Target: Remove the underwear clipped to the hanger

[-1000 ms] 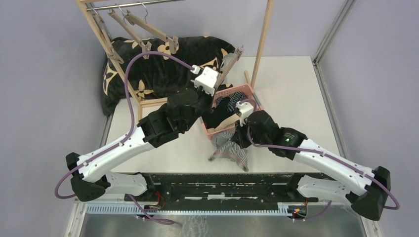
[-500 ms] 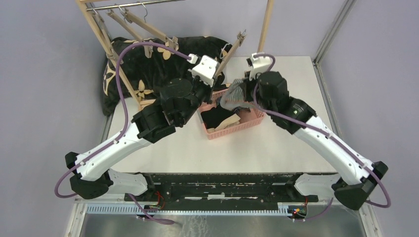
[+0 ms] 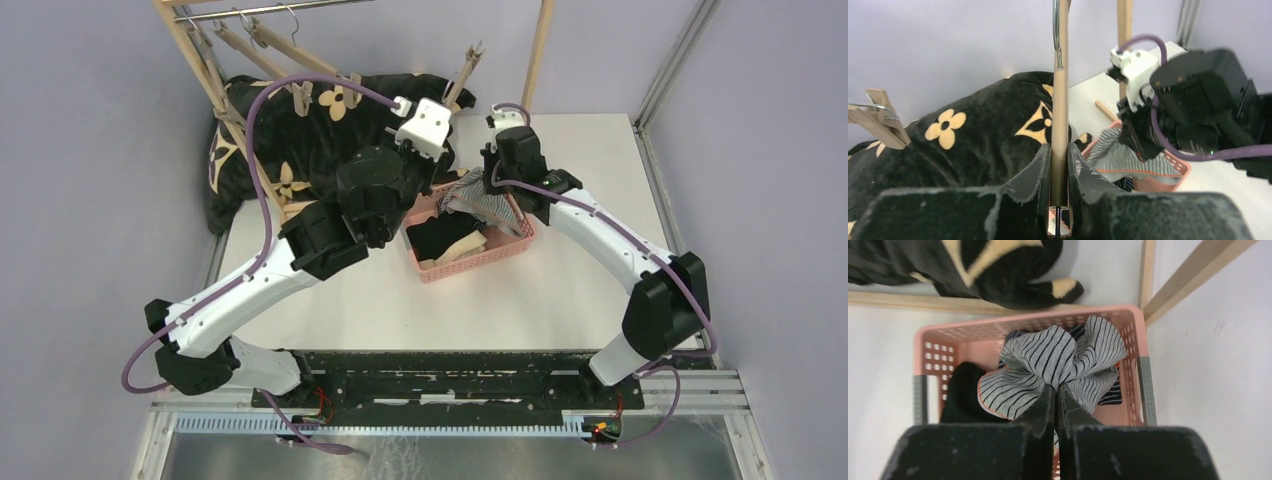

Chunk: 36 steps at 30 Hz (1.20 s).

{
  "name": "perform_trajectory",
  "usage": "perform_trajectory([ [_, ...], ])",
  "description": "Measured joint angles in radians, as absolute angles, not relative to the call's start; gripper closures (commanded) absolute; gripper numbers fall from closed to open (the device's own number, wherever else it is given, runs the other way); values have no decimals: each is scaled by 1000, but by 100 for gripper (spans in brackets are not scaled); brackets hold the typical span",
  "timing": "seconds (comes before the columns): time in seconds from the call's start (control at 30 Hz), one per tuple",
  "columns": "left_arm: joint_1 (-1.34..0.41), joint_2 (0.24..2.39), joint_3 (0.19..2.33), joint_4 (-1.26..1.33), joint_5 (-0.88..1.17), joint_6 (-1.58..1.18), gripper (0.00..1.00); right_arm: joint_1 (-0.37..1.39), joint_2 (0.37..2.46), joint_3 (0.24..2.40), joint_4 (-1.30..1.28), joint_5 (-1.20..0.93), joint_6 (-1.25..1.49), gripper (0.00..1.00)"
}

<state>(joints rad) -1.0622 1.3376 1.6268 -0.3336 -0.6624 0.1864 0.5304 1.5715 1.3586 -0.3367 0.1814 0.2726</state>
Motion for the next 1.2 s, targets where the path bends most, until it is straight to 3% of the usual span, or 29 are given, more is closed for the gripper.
perform_trajectory([
  [0.2, -1027, 1404, 1707, -329, -698, 193, 97, 485, 1640, 1286, -300, 130, 305, 99],
  [0.23, -1015, 1420, 1724, -332, -696, 193, 97, 479, 1659, 1286, -289, 118, 310, 96],
  [0.3, -988, 1456, 1769, -345, -694, 192, 97, 469, 1701, 1290, -273, 89, 317, 64],
  [0.43, -929, 1515, 1859, -379, -669, 189, 97, 459, 1774, 1291, -254, 41, 332, 41],
  [0.67, -815, 1566, 1958, -424, -587, 153, 97, 456, 1708, 1198, -213, 26, 331, 34],
  [0.97, -737, 1591, 1972, -379, -541, 85, 97, 457, 1476, 1103, -167, 27, 328, 33],
  [1.2, -737, 1632, 1954, -301, -543, 50, 97, 457, 1453, 1083, -157, 27, 313, 34],
])
